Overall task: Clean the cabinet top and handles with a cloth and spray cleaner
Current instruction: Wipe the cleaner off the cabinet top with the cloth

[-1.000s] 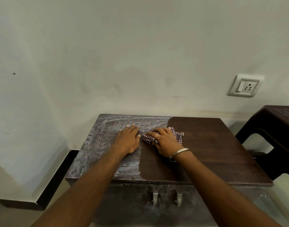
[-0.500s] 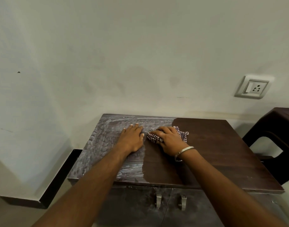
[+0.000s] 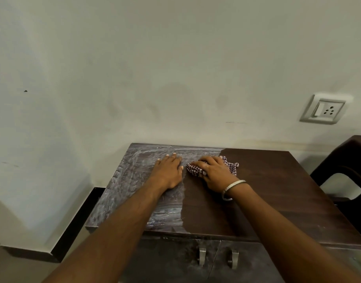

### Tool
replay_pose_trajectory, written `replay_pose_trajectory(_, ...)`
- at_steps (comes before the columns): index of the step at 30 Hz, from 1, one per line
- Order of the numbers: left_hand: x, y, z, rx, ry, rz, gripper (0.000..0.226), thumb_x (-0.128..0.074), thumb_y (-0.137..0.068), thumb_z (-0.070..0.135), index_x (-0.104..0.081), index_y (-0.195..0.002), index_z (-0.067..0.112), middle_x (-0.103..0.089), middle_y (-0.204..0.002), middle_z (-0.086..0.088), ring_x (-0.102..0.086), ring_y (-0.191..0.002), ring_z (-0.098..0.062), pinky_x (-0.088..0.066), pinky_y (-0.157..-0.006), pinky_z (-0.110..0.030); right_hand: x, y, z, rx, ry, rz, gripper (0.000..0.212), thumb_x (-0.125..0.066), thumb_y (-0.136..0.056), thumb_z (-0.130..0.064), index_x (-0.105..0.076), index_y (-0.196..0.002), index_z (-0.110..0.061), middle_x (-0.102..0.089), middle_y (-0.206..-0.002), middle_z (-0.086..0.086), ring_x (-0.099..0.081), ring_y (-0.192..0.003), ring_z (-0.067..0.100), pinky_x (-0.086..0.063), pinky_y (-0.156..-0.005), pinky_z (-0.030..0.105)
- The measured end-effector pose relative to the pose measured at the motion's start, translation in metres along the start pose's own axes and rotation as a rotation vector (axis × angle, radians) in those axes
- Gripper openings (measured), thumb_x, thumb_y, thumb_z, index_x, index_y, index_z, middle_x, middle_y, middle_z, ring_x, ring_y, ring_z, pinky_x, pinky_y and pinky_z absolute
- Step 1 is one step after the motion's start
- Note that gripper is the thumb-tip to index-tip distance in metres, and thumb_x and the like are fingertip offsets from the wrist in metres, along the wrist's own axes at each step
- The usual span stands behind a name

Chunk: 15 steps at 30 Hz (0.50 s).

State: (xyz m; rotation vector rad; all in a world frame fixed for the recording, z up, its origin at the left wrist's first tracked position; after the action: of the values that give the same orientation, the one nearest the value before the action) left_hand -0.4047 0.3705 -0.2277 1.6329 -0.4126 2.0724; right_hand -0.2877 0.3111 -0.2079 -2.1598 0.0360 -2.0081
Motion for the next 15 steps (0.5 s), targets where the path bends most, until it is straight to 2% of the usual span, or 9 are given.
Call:
replay_pose_trajectory(4,-0.001,-0.005,-0.002,0.002,0.005,0.004,0.054,-0.026,-0.105,0.036,-0.019,-0.155,0.019,-0.01,-0.164,-0.003,-0.007,-0.151,-0.023,-0.006,-0.122,-0.046,0.002,0.013,0.002,0.049,-0.012,0.017,0.047,-0.047,-0.097,-0.027,-0.038,-0.143,-0.027,-0.036,-0.146,0.002,-0.028,-0.134,0.029,-0.016,-0.113,0.033)
replay_pose_trajectory(12,-0.001,-0.009,-0.003,-0.001,0.014,0.001,0.054,-0.026,-0.105,0.036,-0.018,-0.155,0.019,-0.009,-0.164,-0.002,-0.006,-0.151,-0.023,-0.005,-0.122,-0.046,0.0,-0.012,0.012,-0.019,0.046,-0.01,0.048,-0.043,-0.097,-0.03,-0.033,-0.144,-0.03,-0.034,-0.148,0.002,-0.029,-0.135,0.028,-0.015,-0.113,0.034)
replay_pose_trajectory(15,-0.002,-0.013,-0.003,0.002,0.012,-0.004,0.053,-0.026,-0.105,0.036,-0.019,-0.155,0.019,-0.009,-0.164,-0.002,-0.006,-0.151,-0.024,-0.006,-0.122,-0.046,-0.001,-0.009,0.008,0.009,0.024,0.002,0.048,-0.045,-0.097,-0.029,-0.036,-0.144,-0.028,-0.036,-0.147,0.004,-0.03,-0.134,0.03,-0.017,-0.113,0.035)
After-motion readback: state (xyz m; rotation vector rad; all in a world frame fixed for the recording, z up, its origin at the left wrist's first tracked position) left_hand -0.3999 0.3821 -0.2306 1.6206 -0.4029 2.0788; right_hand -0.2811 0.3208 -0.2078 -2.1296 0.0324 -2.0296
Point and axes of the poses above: each hand's wrist, its own y-axis away from the middle knuckle, its own x-axis out of the back of the hand, z = x × y, the point moved 9 cm from there along -y, towards the middle knuckle
